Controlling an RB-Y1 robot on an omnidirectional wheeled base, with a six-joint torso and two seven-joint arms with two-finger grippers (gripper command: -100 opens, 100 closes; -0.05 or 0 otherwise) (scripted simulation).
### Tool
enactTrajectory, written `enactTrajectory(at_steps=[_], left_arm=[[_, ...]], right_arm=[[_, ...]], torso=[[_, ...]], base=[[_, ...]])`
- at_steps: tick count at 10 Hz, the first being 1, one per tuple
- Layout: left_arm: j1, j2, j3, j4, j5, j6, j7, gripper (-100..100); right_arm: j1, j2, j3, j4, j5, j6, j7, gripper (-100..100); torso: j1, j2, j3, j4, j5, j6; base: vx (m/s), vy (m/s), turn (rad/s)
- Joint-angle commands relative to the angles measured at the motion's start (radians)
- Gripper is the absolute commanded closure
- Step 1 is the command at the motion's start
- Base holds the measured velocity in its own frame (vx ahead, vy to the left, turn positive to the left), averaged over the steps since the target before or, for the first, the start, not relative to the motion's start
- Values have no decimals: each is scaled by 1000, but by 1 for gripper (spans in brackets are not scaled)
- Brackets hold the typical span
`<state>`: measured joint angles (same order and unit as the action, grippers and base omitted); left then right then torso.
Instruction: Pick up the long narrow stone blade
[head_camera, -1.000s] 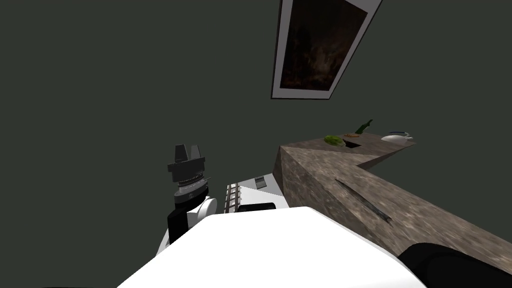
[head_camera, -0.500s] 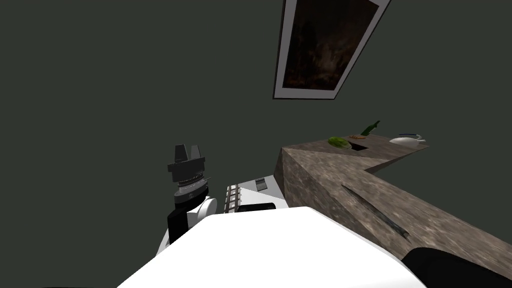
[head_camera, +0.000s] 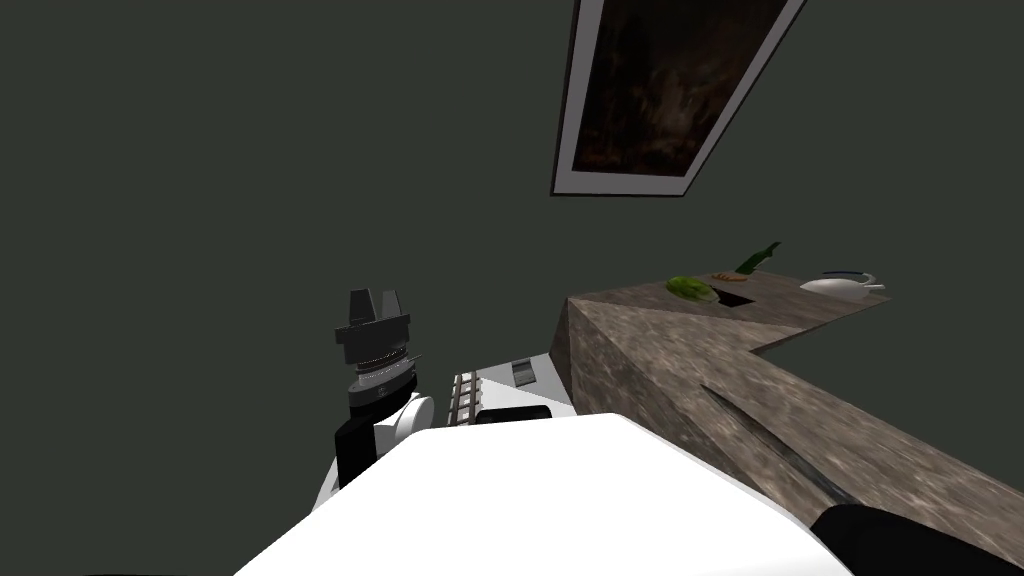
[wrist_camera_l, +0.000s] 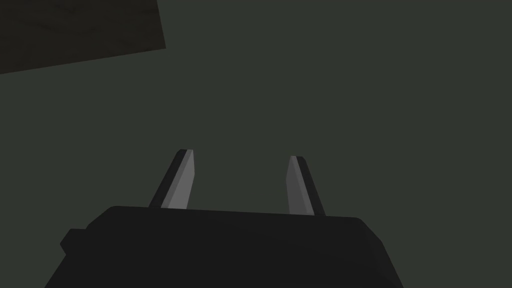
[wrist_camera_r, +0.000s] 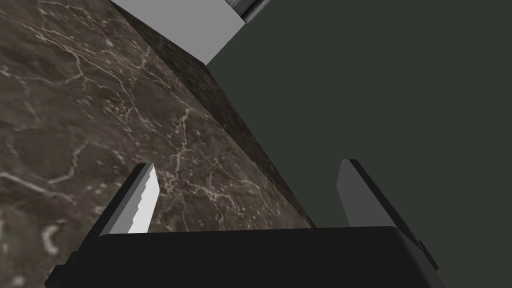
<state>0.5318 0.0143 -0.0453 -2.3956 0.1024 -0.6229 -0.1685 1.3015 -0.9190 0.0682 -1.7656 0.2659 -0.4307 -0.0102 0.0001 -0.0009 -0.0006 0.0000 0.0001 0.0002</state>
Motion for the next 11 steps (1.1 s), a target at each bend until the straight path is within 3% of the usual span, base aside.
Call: enactTrajectory(at_steps=[1, 2, 3, 4, 5, 6, 11], left_arm=[[0, 0, 0, 0, 0, 0, 0, 0], [0, 0, 0, 0, 0, 0, 0, 0], [0, 0, 0, 0, 0, 0, 0, 0], [0, 0, 0, 0, 0, 0, 0, 0], [0, 0, 0, 0, 0, 0, 0, 0], [0, 0, 0, 0, 0, 0, 0, 0], [0, 0, 0, 0, 0, 0, 0, 0]], right_arm=[[50, -39, -26, 11, -8, 8, -13, -100], [67, -39, -26, 11, -8, 8, -13, -100], [109, -72, -43, 18, -13, 21, -25, -100], [116, -72, -43, 18, -13, 21, -25, -100], [149, -106, -60, 26, -17, 34, -37, -100], [165, -106, -60, 26, -17, 34, -37, -100], [294, -203, -109, 46, -26, 73, -69, -100]], torso=[[0, 0, 0, 0, 0, 0], [0, -1, -1, 0, 0, 0], [0, -2, -1, 0, 0, 0], [0, -3, -2, -1, 0, 0], [0, -2, -2, -1, 0, 0], [0, -3, -2, -1, 0, 0], [0, -1, -1, 0, 0, 0]], base=[[73, -10, 50], [77, -4, 20], [97, -8, 43], [82, -4, 29], [84, -9, 47], [77, -5, 23], [72, -18, 31]])
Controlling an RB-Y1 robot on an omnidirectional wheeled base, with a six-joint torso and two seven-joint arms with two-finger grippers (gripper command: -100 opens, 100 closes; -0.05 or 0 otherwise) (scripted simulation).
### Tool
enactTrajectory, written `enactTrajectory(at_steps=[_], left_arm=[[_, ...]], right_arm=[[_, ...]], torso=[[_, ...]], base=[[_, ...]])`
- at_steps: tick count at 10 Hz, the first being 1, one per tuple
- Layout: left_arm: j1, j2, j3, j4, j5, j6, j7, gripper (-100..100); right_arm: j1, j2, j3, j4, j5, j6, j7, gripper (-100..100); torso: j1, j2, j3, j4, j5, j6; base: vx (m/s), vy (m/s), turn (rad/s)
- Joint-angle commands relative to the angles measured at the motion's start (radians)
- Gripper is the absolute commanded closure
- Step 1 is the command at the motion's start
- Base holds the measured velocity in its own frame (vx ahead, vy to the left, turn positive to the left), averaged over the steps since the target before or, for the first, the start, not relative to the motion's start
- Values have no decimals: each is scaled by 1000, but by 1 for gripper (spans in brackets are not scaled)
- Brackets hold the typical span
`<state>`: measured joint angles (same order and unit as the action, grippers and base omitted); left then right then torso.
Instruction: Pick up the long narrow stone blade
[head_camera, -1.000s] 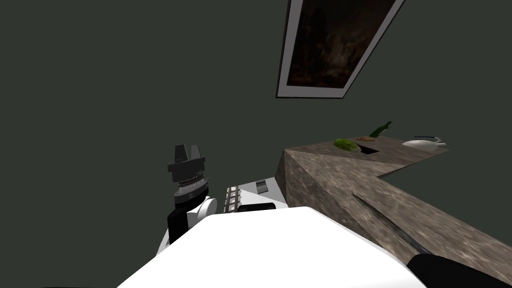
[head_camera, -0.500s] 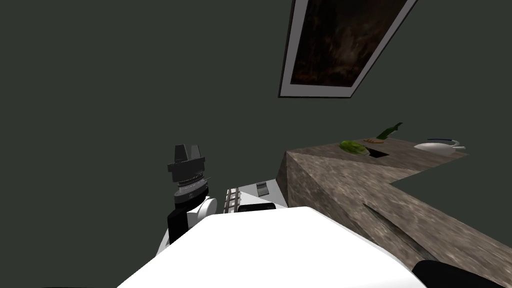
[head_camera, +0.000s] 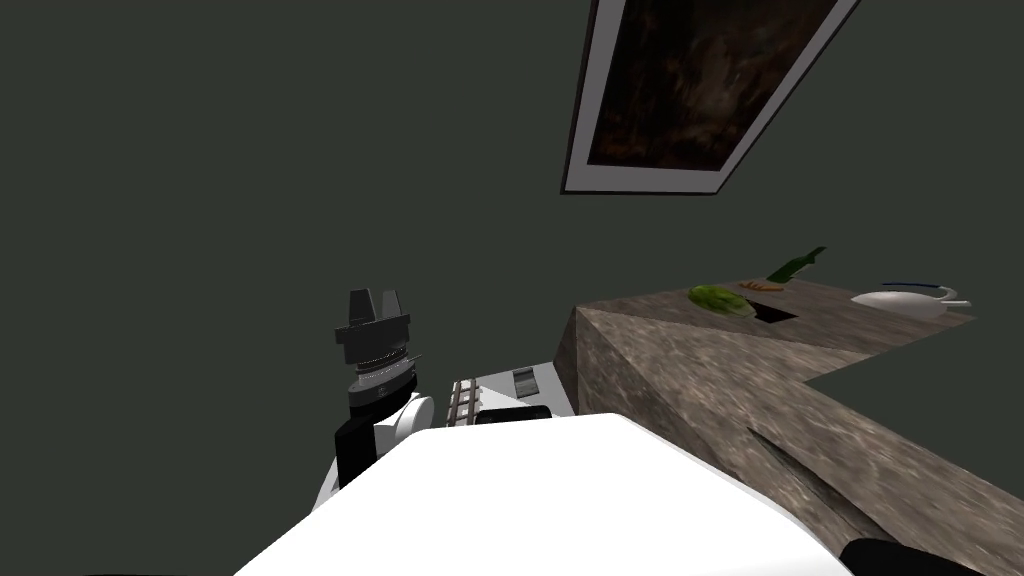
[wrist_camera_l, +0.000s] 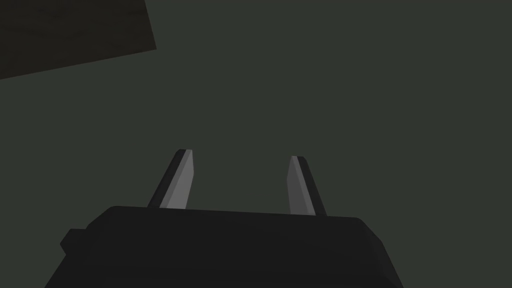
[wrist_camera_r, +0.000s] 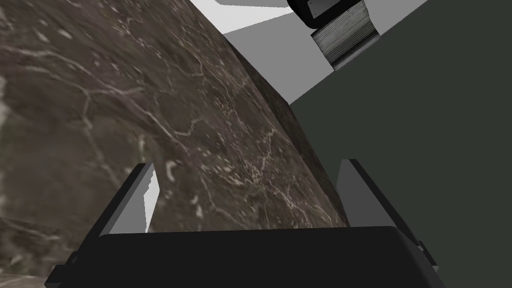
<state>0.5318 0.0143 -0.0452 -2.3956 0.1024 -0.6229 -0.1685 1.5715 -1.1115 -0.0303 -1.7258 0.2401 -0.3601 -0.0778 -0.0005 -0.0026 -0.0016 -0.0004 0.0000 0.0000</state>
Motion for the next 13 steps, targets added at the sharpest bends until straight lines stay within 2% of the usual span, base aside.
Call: enactTrajectory(at_steps=[1, 4, 5, 9, 13], left_arm=[[0, 0, 0, 0, 0, 0, 0, 0], [0, 0, 0, 0, 0, 0, 0, 0], [0, 0, 0, 0, 0, 0, 0, 0], [0, 0, 0, 0, 0, 0, 0, 0], [0, 0, 0, 0, 0, 0, 0, 0]], right_arm=[[33, -11, -10, 7, 0, 2, -1, -100], [140, -99, -49, 23, 3, 37, -23, -100], [149, -99, -49, 23, 3, 37, -23, -100], [259, -196, -83, 37, 34, 75, -29, -100], [323, -274, -99, 39, 90, 105, -15, -100]], torso=[[0, 0, 0, 0, 0, 0], [-2, -1, -1, 0, 0, 0], [-2, -3, -2, -1, -1, 0], [-4, -2, -1, 0, -1, 0], [-3, 2, 1, 0, -1, 0]], base=[[67, -21, 25], [91, -40, 29], [89, -35, 15], [92, -67, -7], [58, -70, -12]])
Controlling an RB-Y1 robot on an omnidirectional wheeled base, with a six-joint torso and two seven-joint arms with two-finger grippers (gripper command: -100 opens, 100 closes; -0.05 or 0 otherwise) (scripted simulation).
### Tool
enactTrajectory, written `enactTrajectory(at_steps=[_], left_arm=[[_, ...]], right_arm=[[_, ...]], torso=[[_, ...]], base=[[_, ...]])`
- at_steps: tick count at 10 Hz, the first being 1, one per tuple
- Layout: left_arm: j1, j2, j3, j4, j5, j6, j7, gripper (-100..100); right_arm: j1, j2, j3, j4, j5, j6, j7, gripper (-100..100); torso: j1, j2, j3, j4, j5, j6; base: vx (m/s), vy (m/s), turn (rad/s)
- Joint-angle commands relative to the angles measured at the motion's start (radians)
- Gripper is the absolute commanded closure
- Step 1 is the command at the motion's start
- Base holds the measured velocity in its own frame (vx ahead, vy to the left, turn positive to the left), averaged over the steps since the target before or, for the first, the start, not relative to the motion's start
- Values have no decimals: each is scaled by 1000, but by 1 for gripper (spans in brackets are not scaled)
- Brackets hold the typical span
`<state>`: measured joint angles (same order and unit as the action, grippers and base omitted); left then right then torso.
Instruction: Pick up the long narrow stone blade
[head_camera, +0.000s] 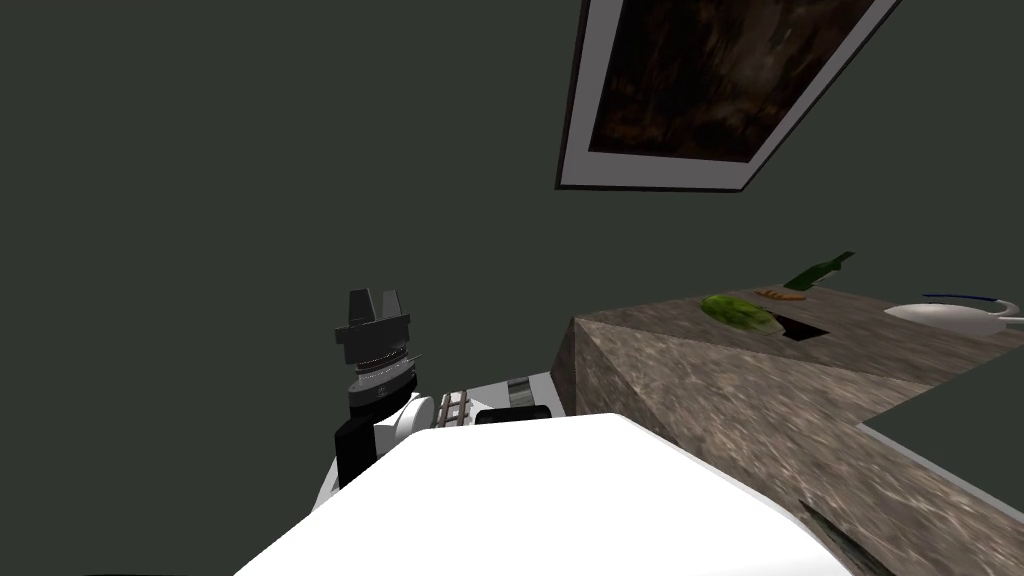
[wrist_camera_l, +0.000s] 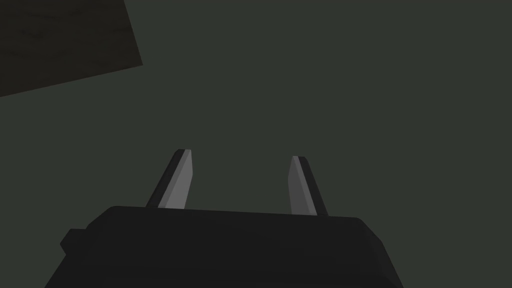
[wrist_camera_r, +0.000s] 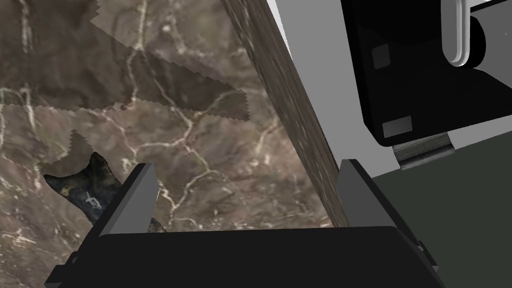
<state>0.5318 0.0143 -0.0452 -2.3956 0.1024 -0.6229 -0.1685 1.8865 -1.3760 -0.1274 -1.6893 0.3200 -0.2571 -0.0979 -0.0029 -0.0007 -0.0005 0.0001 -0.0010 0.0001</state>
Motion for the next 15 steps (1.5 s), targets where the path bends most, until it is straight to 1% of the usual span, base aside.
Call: enactTrajectory(at_steps=[1, 2, 3, 4, 8, 9, 15], left_arm=[[0, 0, 0, 0, 0, 0, 0, 0], [0, 0, 0, 0, 0, 0, 0, 0], [0, 0, 0, 0, 0, 0, 0, 0], [0, 0, 0, 0, 0, 0, 0, 0], [0, 0, 0, 0, 0, 0, 0, 0], [0, 0, 0, 0, 0, 0, 0, 0], [0, 0, 0, 0, 0, 0, 0, 0]], right_arm=[[18, -27, -4, 2, 27, 9, 10, -100], [27, -44, -7, 0, 43, 15, 16, -100], [27, -44, -7, 0, 43, 15, 16, -100], [34, -61, -9, -2, 60, 21, 21, -100], [34, -61, -9, -2, 60, 21, 21, -100], [40, -77, -12, -5, 76, 27, 27, -100], [40, -77, -12, -5, 76, 27, 27, -100]], torso=[[0, 0, 0, 0, 0, 0], [1, 1, 0, 0, 0, 0], [0, 0, 0, 0, 0, 0], [1, 2, 1, 0, 0, 0], [3, 3, 2, 1, 1, 0], [5, 4, 2, 1, 1, 1], [5, 4, 2, 1, 1, 0]], base=[[34, -36, -30], [51, -61, -41], [15, -35, 6], [-2, -46, 22], [2, -11, -5], [2, 10, -53], [1, -5, 12]])
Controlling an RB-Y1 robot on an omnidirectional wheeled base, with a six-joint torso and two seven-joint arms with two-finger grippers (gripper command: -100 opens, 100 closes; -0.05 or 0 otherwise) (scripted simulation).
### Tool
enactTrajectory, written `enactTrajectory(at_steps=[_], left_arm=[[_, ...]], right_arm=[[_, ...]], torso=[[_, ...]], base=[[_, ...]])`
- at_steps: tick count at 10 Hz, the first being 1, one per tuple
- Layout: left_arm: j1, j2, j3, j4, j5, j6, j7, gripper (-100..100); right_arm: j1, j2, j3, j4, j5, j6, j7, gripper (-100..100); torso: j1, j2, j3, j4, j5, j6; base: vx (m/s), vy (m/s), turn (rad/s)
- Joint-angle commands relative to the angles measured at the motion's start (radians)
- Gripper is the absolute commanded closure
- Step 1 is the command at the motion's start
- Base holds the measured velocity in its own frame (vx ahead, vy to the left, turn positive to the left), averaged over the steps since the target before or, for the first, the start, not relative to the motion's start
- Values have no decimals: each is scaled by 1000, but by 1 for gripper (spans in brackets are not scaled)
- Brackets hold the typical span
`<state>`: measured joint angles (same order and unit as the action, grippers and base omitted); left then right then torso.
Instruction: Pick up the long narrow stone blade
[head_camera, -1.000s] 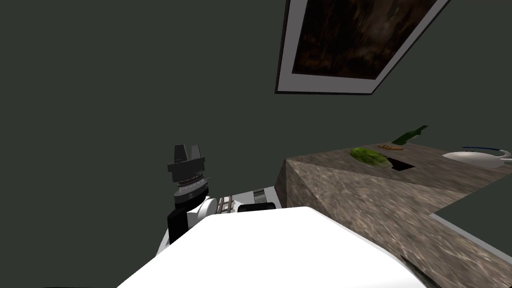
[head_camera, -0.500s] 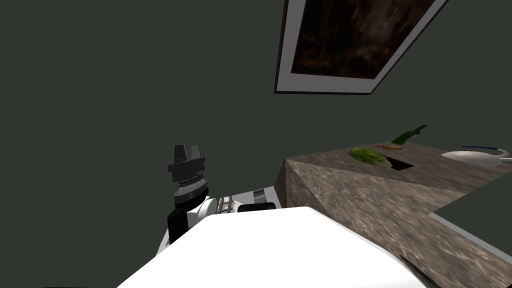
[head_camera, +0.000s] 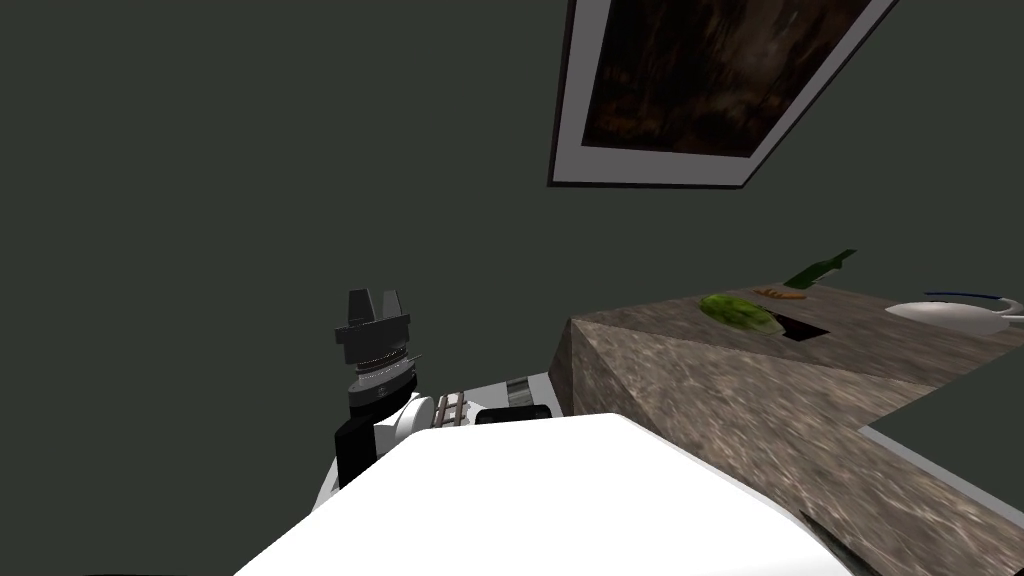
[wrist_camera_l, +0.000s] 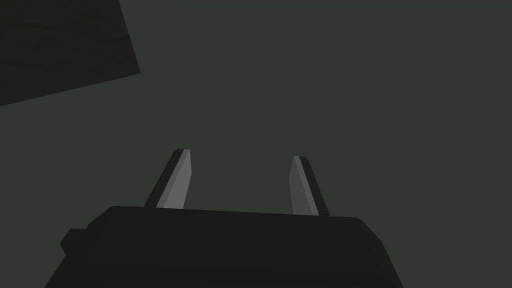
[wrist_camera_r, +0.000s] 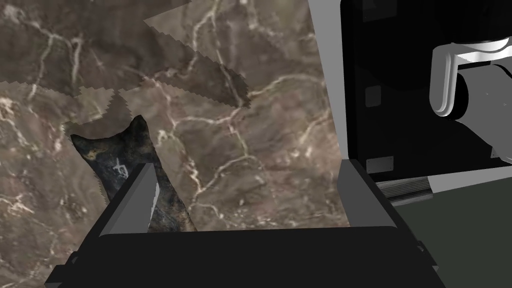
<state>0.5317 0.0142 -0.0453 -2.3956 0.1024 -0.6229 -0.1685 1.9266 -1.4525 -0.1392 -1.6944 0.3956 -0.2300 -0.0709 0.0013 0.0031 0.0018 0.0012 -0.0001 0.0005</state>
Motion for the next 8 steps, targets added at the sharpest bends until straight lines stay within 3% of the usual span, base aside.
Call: enactTrajectory(at_steps=[1, 3, 6, 8], left_arm=[[0, 0, 0, 0, 0, 0, 0, 0], [0, 0, 0, 0, 0, 0, 0, 0], [0, 0, 0, 0, 0, 0, 0, 0], [0, 0, 0, 0, 0, 0, 0, 0]], right_arm=[[0, 0, 0, 0, 0, 0, 0, -100], [0, 0, 0, 0, 0, 0, 0, -100], [38, 24, 62, 47, -62, -2, 4, -100], [49, 28, 78, 59, -77, -3, 5, -100]], torso=[[0, 0, 0, 0, 0, 0], [0, 0, 0, 0, 0, 0], [-2, 0, 0, 0, 0, 0], [0, -1, 0, 0, 0, 0]], base=[[2, -7, 15], [-1, -2, -8], [0, -23, 109], [8, -3, 50]])
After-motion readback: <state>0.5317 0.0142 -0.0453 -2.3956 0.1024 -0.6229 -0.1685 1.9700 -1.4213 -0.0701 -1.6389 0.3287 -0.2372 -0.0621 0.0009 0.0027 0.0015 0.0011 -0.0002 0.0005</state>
